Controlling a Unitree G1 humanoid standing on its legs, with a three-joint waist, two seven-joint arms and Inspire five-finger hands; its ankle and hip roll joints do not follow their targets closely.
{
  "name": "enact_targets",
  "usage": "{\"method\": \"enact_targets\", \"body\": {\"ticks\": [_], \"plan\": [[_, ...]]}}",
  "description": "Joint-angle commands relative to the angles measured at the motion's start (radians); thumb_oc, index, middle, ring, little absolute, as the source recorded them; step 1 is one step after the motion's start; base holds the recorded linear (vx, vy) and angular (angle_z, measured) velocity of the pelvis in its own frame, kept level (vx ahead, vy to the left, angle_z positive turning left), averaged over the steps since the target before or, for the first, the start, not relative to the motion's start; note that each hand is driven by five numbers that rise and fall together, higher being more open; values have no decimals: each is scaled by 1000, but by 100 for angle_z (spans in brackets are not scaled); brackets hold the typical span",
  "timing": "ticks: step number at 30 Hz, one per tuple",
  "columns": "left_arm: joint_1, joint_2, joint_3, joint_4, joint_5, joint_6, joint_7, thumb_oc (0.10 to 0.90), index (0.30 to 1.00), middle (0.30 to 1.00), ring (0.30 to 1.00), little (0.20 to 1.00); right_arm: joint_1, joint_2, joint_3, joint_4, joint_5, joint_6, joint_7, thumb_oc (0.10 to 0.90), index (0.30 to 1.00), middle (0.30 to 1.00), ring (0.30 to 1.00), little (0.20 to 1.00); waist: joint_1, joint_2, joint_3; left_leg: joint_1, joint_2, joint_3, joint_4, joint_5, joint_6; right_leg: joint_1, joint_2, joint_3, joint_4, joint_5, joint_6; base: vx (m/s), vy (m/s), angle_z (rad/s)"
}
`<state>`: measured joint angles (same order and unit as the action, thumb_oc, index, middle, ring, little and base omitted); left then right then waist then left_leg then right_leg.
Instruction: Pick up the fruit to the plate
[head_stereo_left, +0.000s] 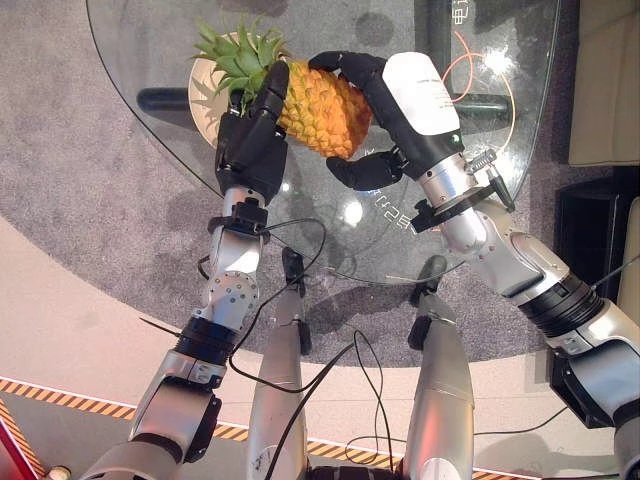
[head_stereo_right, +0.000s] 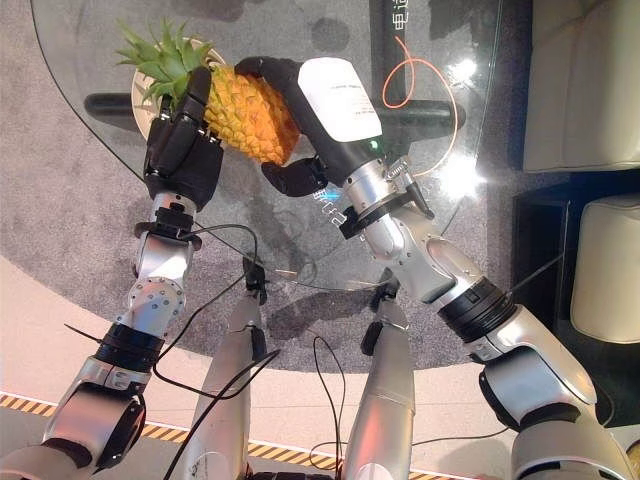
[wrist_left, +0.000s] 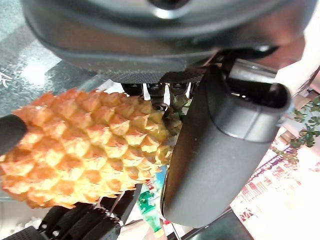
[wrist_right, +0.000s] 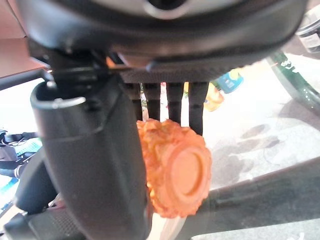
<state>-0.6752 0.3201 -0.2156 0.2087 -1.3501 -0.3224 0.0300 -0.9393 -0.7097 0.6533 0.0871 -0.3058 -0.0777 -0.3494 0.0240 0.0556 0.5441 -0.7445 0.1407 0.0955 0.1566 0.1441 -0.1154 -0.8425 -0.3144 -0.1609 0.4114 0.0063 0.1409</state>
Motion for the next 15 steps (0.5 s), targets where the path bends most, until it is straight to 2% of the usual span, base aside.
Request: {"method": "enact_targets", "body": {"ticks": [1, 8, 15], "plan": [[-95, 23, 49, -200, 40, -157, -91, 100, 300, 300, 300, 200, -119, -6, 37, -181, -29, -147, -3, 100, 300, 300, 300, 200, 14, -12, -24, -47, 0, -56, 89, -58, -23, 63, -15, -20, -137, 82, 52, 0, 0, 0], [-101, 10, 66, -198, 69, -214, -79, 100, 300, 300, 300, 200, -117, 9, 28, -172, -29, -149, -1, 100, 300, 300, 300, 200, 14, -17, -24, -48, -1, -60, 89, -57, -24, 61, -11, -19, -135, 79, 51, 0, 0, 0], [-112, 2, 75, -200, 85, -244, -70, 100, 300, 300, 300, 200, -122, 16, 24, -168, -28, -140, 2, 100, 300, 300, 300, 200, 14, -18, -24, -51, -3, -62, 89, -58, -24, 58, -9, -18, -134, 78, 51, 0, 0, 0]]}}
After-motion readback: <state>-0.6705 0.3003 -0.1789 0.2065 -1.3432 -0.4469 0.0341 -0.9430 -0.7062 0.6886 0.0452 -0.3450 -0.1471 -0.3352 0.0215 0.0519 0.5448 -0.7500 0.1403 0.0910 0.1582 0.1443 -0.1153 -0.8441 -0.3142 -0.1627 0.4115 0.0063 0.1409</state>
